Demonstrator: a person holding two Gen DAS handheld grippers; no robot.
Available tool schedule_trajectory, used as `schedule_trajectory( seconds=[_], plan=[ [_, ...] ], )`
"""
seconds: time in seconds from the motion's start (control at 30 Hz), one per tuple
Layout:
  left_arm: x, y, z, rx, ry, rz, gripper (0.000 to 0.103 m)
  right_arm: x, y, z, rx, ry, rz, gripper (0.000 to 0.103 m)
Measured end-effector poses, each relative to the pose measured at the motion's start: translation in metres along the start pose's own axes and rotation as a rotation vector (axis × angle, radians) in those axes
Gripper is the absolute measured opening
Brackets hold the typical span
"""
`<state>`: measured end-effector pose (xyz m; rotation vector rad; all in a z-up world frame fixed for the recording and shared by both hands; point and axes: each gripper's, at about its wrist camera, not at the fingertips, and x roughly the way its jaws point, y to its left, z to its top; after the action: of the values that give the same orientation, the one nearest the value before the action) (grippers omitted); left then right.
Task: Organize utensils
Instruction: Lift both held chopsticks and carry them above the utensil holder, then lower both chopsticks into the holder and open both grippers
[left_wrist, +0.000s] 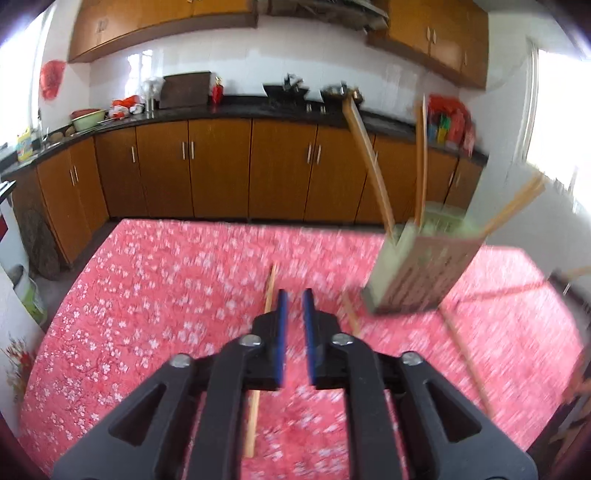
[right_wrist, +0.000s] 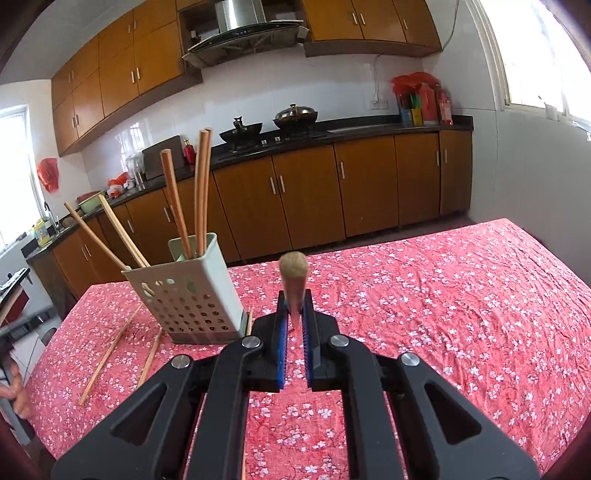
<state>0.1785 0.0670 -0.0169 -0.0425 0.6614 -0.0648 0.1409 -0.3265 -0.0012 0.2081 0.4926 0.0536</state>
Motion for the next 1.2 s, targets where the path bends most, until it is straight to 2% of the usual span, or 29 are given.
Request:
schedule_trajectory(
  seconds=[0.03, 0.2, 0.4, 0.43, 0.47, 0.53, 0.8, 0.93, 1.2],
  plan=[
    [0.006, 0.002, -0.007, 0.012, 0.021, 0.013, 0.034, 0.003, 0.000, 0.000, -0.001, 0.001, 0.003, 0.008],
    [0.049, 0.018, -0.046, 0.003, 0.169, 0.059, 0.036, 0.003, 0.002, -0.003, -0.007, 0.008, 0.007, 0.008],
    [0.067, 0.020, -0.070, 0.007, 0.233, 0.055, 0.027, 0.005, 0.001, -0.004, -0.006, 0.011, 0.002, 0.008],
    [0.065, 0.019, -0.070, 0.011, 0.228, 0.058, 0.023, 0.005, 0.000, -0.005, -0.003, 0.013, 0.001, 0.008],
    [0.067, 0.021, -0.070, 0.005, 0.233, 0.055, 0.014, 0.005, -0.001, -0.005, 0.000, 0.014, 0.000, 0.008],
    [0.068, 0.022, -0.071, 0.003, 0.234, 0.079, 0.009, 0.006, -0.002, -0.006, 0.006, 0.015, 0.000, 0.008],
    [0.076, 0.019, -0.068, 0.019, 0.246, 0.082, 0.008, 0.006, -0.005, -0.005, 0.018, 0.011, 0.004, 0.008],
    [0.061, 0.013, -0.053, 0.022, 0.195, 0.069, 0.008, 0.002, -0.004, -0.001, 0.016, -0.003, 0.008, 0.008],
    [0.004, 0.008, -0.003, -0.023, 0.003, 0.018, 0.008, -0.007, 0.000, 0.013, 0.002, -0.047, 0.016, 0.008]
  ],
)
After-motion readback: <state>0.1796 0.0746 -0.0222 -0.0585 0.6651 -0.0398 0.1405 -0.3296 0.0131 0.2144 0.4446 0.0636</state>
